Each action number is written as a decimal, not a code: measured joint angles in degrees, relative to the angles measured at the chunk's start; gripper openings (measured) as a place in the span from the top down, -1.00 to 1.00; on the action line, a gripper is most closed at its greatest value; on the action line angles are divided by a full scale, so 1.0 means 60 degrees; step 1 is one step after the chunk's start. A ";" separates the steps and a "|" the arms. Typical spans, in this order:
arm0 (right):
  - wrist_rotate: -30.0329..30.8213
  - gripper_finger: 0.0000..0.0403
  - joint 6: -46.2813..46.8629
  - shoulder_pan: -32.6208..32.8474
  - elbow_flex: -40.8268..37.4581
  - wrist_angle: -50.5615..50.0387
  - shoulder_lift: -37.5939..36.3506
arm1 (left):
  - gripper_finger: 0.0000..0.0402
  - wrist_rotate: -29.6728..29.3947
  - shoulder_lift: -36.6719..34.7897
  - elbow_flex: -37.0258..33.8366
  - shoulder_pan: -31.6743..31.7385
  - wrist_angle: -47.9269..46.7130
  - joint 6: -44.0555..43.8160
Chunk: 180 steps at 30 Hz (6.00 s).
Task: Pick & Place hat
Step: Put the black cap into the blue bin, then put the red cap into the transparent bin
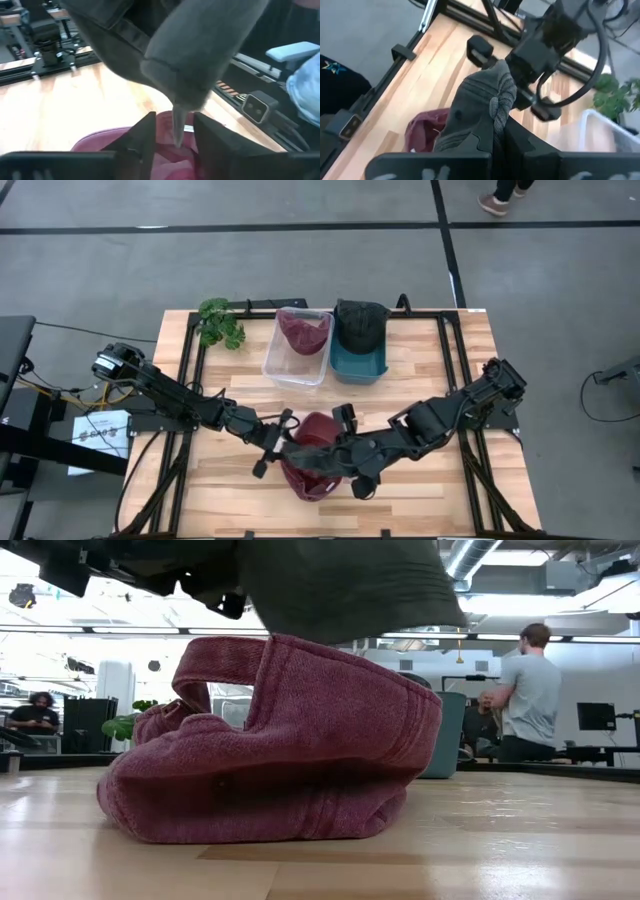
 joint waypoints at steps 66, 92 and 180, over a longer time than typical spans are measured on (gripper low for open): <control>-0.3041 0.98 -0.2419 -0.8742 -0.6956 0.4239 -0.5189 | -0.02 -0.1522 -0.7872 -0.3271 -0.0251 -0.1284 -0.0446; -0.4519 0.97 -0.2276 -0.9589 -0.8211 0.5627 -0.4954 | -0.01 -0.1523 -0.7868 -0.3271 -0.0255 -0.1202 -0.0424; -0.0393 -0.29 0.1847 -0.0718 -0.8207 0.4702 -0.2786 | -0.02 -0.1512 -0.7384 -0.3268 -0.0256 -0.0534 -0.1499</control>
